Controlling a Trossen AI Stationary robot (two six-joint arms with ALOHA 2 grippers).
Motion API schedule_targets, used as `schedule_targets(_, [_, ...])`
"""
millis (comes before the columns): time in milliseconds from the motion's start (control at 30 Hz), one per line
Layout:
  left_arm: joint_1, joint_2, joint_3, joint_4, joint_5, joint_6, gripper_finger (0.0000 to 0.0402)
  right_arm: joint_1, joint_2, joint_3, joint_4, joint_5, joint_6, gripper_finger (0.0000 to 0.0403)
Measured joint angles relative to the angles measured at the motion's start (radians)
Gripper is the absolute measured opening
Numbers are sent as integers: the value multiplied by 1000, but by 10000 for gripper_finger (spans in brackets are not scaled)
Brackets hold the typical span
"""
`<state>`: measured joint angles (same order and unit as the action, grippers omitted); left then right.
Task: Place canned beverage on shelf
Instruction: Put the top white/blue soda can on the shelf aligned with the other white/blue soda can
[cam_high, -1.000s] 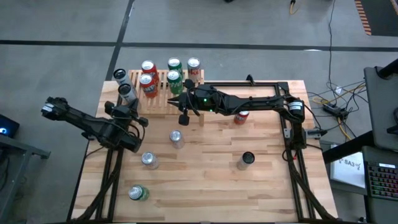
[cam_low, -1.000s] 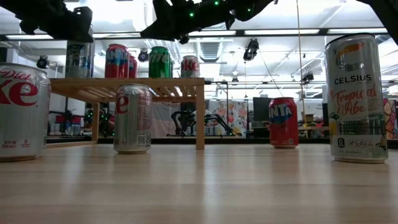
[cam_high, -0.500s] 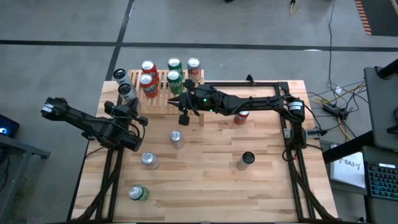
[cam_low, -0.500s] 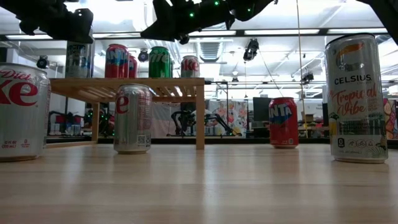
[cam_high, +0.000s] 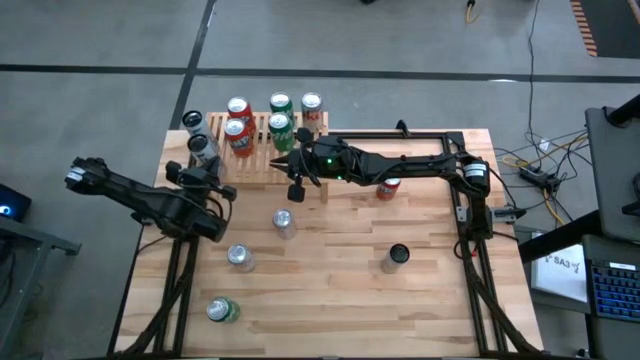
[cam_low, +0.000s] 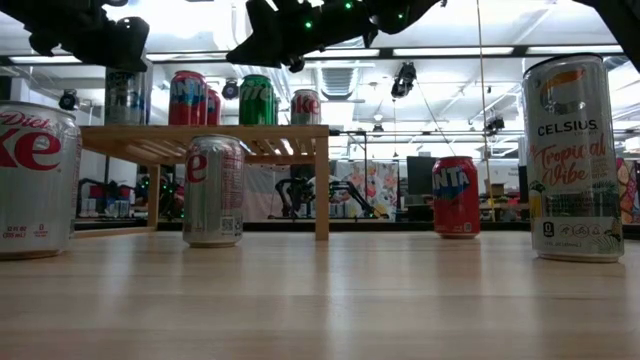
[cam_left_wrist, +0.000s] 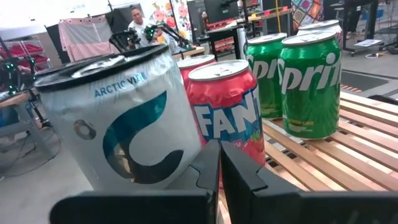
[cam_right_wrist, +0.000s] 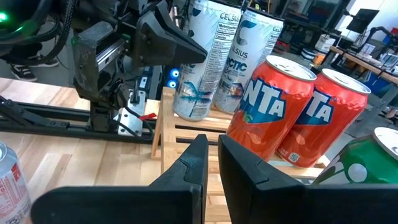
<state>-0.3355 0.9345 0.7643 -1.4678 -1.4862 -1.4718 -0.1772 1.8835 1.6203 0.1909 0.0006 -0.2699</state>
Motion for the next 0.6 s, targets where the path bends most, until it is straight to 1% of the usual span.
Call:
schedule_targets(267, [0,-15,0,-16,37,0,0,0,0,0,-2,0,0,27])
schedule_targets(600, [0,-5,0,-11,38,3,0,0,0,0,-2,0,0,27])
